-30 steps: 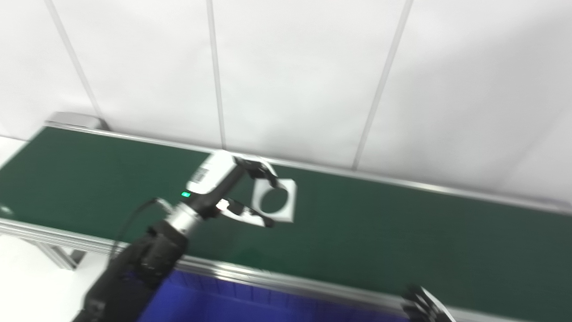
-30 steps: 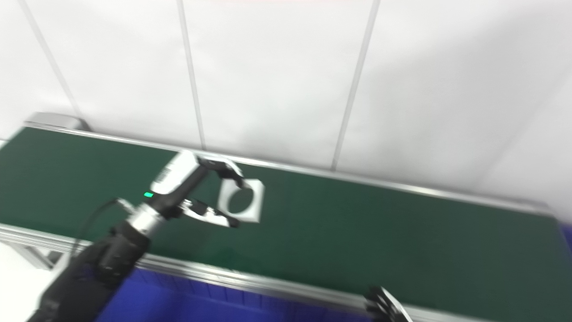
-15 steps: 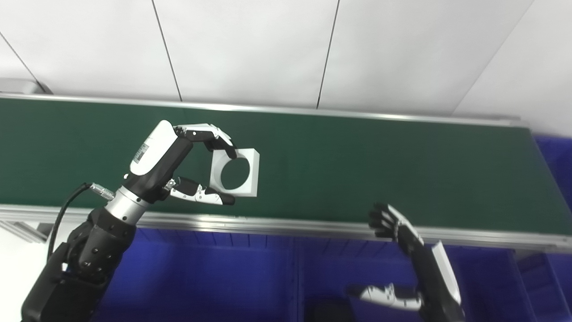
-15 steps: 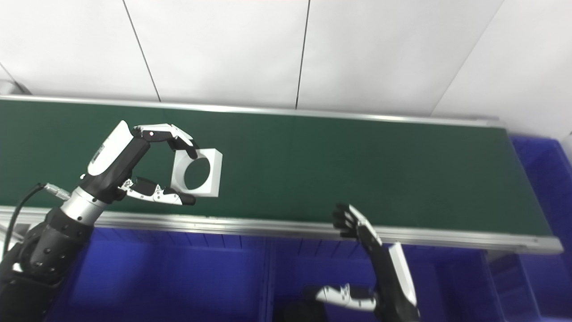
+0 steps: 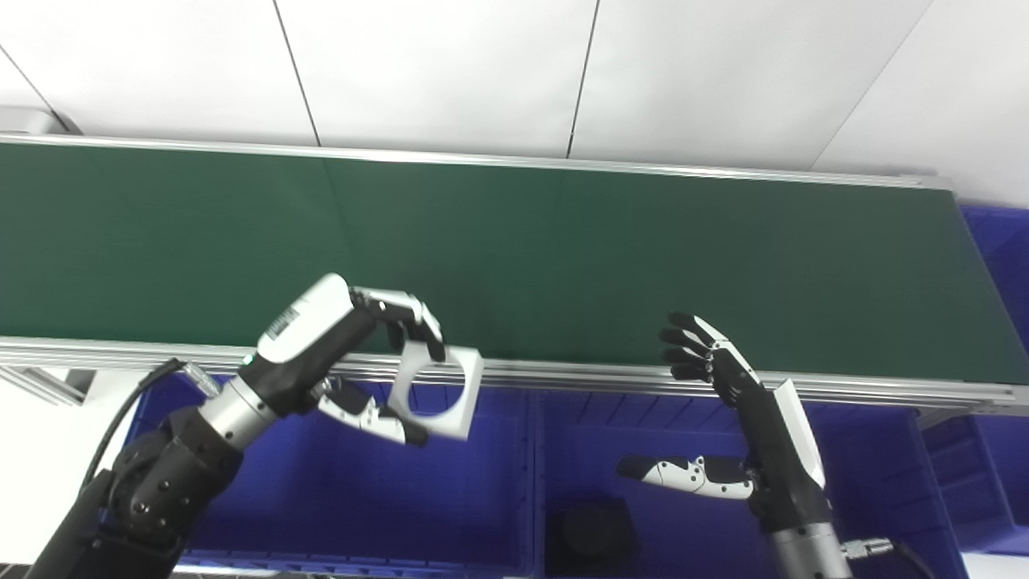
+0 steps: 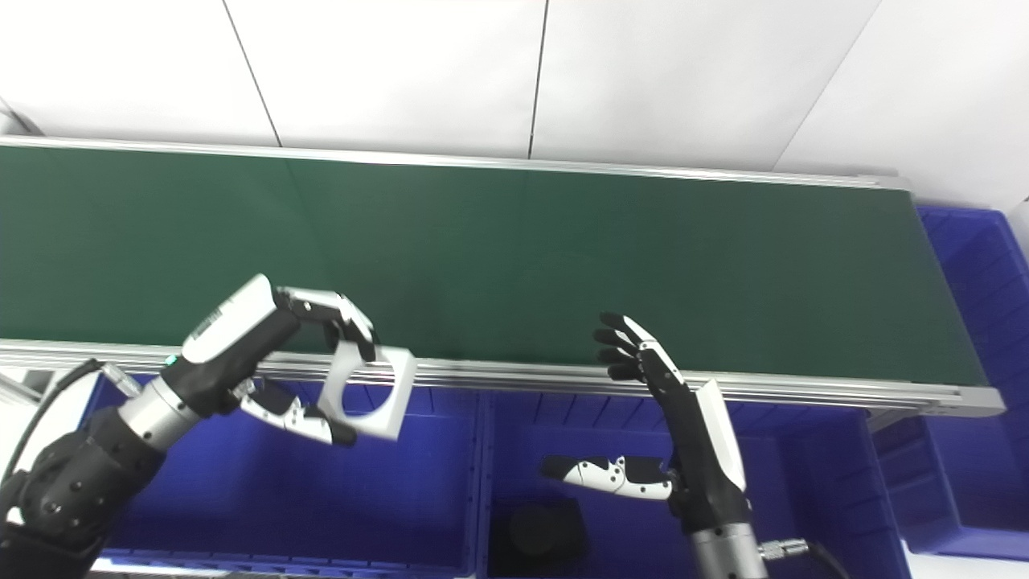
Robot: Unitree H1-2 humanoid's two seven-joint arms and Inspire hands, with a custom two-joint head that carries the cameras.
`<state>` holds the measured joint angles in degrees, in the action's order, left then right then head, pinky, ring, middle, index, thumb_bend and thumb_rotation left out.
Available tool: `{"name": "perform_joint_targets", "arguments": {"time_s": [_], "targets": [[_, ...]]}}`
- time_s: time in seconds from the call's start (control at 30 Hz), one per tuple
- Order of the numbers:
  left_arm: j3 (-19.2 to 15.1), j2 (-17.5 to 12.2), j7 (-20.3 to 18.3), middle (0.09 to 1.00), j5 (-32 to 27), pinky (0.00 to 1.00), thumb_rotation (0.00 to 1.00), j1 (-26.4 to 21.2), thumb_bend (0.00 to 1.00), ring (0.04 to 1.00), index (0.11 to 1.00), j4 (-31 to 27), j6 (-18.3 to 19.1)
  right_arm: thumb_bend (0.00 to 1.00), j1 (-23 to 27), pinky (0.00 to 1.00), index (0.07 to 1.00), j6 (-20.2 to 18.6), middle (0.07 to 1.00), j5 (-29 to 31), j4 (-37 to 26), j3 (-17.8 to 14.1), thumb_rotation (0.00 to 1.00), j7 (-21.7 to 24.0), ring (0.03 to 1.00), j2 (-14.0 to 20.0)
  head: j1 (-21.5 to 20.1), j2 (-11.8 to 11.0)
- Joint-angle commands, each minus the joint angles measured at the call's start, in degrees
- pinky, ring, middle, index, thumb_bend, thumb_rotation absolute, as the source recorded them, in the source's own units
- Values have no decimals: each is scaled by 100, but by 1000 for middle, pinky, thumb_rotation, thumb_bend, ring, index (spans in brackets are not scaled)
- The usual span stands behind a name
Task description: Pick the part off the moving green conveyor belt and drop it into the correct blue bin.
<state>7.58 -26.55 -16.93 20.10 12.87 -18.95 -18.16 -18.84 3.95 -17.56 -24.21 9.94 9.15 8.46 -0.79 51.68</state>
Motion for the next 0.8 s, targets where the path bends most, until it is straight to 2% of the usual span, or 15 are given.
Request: {"name": "perform_joint_targets", "arguments": {"time_s": [0.0, 0.17, 0.3, 0.5, 0.6, 0.67, 0.73, 0.77], "targets": [[5, -188, -140, 516, -2, 460, 0, -12, 501, 438, 481, -84, 102, 853, 76, 707, 873, -31, 815, 63, -208, -30, 248, -2, 760, 18, -7, -8], [217, -258, -490, 505, 251, 510, 0, -96, 501, 457, 483, 26, 370, 854, 180, 710, 874, -83, 814, 136, -173, -56, 242, 34, 763, 48, 13, -37], [436, -243, -874, 514, 712, 487, 0, -239, 500, 432, 495, -14, 990, 852, 313, 708, 876, -74, 816, 159, -90, -81, 249, 52, 763, 101, 57, -92], [711, -35, -937, 526, 1680, 482, 0, -454, 500, 430, 497, 133, 1549, 858, 415, 698, 874, -80, 816, 191, -7, -93, 248, 45, 764, 141, 81, -143], [873, 17, -1242, 524, 2074, 488, 0, -600, 500, 429, 505, 166, 1994, 857, 451, 695, 873, -53, 817, 243, 52, -103, 243, 47, 763, 169, 103, -151], [1018, 25, -1435, 514, 2399, 517, 0, -722, 513, 563, 492, 246, 2228, 856, 466, 700, 873, -40, 817, 267, 81, -103, 243, 47, 763, 180, 105, -161], [1175, 14, -1588, 661, 2744, 548, 52, -839, 513, 638, 496, 338, 2366, 857, 476, 701, 872, -10, 814, 277, 106, -98, 241, 39, 763, 189, 101, -169], [1227, 9, -1632, 688, 2862, 558, 61, -879, 513, 658, 497, 376, 2397, 856, 481, 701, 872, 7, 815, 276, 117, -96, 242, 36, 763, 199, 112, -178]]}}
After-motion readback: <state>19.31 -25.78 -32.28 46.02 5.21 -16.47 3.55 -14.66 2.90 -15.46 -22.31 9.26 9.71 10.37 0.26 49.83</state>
